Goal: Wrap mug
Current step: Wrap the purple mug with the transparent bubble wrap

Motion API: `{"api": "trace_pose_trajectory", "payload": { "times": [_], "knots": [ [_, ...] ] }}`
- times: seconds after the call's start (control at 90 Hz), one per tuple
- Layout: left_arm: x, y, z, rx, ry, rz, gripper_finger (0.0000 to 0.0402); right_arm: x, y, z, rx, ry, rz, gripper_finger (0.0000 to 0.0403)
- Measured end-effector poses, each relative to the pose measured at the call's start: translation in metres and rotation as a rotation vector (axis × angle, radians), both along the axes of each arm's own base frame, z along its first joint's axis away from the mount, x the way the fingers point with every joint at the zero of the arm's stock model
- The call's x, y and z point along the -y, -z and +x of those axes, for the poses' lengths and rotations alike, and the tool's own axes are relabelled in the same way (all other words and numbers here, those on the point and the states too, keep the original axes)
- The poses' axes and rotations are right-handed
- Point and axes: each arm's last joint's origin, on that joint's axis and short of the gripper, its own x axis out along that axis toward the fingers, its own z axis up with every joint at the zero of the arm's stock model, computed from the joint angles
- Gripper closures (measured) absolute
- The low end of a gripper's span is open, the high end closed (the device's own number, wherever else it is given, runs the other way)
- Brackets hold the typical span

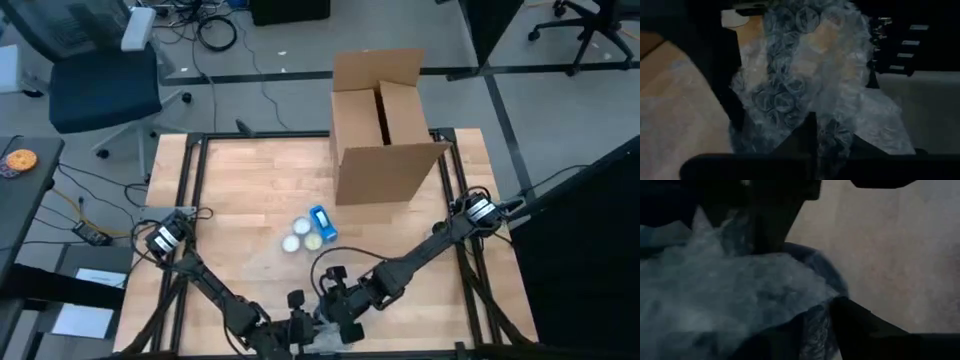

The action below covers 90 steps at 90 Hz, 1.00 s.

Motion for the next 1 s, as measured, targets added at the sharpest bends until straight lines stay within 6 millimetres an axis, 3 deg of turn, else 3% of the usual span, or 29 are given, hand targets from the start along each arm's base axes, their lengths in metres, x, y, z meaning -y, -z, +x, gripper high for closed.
{"api": "trace_pose_trajectory", "payload": {
  "times": [0.167, 0.644, 1.0],
  "knots": [
    [-0.002, 0.000, 0.002, -0.008, 0.009, 0.031, 0.0402, 0.012, 0.001, 0.007, -0.042, -0.038, 0.053, 0.0330],
    [-0.022, 0.005, 0.007, -0.101, -0.024, 0.223, 0.0402, 0.039, 0.002, 0.018, -0.030, 0.010, -0.049, 0.0330],
    [-0.054, -0.012, -0.008, -0.278, -0.068, 0.430, 0.0402, 0.057, 0.005, 0.021, -0.052, 0.077, -0.125, 0.0330]
  ]
}}
